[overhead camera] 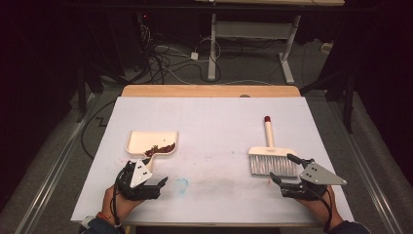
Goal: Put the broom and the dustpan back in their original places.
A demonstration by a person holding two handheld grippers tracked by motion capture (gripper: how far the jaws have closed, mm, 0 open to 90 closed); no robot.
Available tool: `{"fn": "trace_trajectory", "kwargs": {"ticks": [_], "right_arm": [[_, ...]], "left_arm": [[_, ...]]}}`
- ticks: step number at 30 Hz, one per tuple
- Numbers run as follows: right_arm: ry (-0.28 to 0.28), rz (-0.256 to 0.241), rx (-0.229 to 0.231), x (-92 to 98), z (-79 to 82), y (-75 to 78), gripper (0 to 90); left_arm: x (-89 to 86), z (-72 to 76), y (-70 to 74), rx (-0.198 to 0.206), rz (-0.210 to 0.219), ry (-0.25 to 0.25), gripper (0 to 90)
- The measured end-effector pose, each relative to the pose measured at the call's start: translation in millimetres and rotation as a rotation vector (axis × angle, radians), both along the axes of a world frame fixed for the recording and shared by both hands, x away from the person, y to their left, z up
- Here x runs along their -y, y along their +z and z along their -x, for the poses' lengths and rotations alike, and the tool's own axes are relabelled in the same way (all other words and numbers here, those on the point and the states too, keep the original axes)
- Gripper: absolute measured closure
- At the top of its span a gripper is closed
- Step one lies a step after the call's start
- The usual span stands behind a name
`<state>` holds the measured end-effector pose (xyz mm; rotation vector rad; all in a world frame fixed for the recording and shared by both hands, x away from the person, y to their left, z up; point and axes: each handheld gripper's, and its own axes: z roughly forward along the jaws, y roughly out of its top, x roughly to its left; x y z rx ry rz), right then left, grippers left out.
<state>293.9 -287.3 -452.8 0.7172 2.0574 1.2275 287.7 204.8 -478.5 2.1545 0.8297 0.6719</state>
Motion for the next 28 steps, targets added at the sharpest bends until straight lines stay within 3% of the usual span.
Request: {"fn": "trace_trajectory", "kwargs": {"ticks": [6,10,21,28], "right_arm": [[-0.005,-0.012,0.008,-0.2,0.2,2.0,17.5],[0.007,-0.001,0.016,-1.5,-0.7,1.8,17.5],[-0.001,-0.012,-0.002,-3.0,-10.8,0.9,17.5],[-0.007,-0.016,0.012,-7.4,-16.2,4.2,17.5]], "left_arm": [[2.1,0.6,0.2,0.000,-0.018,-0.007,16.2],[2.0,-1.0,0.7,0.002,-0.008,-0.003,16.2],[-4.7,-3.3,-2.4,-0.037,0.035,0.016,16.2],[-8.4,-0.4,-2.0,-0.031,0.048,0.029,16.1]]}}
